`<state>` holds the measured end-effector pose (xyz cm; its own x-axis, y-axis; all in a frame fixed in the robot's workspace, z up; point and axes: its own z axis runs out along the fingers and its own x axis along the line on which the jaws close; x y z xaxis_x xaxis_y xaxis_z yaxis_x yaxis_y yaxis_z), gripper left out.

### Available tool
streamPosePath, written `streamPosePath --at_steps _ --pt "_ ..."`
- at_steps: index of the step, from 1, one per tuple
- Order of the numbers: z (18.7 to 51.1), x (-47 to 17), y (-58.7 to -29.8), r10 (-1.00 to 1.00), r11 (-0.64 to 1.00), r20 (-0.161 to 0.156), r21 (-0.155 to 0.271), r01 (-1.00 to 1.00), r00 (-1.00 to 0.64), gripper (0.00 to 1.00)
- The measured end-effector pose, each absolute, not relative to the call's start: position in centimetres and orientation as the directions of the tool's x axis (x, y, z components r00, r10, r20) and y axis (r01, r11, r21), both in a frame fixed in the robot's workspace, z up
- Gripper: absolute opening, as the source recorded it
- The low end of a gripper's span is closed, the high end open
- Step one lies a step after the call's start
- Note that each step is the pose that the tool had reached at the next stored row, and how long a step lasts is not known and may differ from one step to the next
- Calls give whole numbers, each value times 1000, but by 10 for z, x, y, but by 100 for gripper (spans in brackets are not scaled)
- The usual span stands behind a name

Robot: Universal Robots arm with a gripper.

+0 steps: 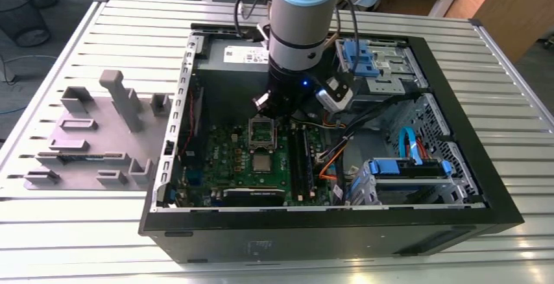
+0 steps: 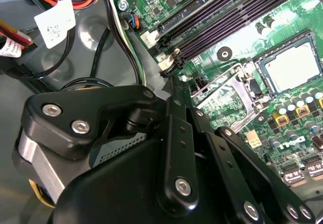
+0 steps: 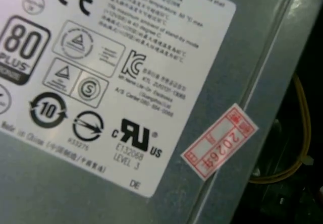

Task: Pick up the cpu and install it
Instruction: 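Close the cpu cover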

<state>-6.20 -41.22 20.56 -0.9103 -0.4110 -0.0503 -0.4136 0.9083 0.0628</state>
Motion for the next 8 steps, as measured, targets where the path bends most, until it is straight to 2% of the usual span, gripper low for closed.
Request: streamPosePath --at_steps 8 --pt "205 -63 -414 -421 904 -51 62 -424 -906 11"
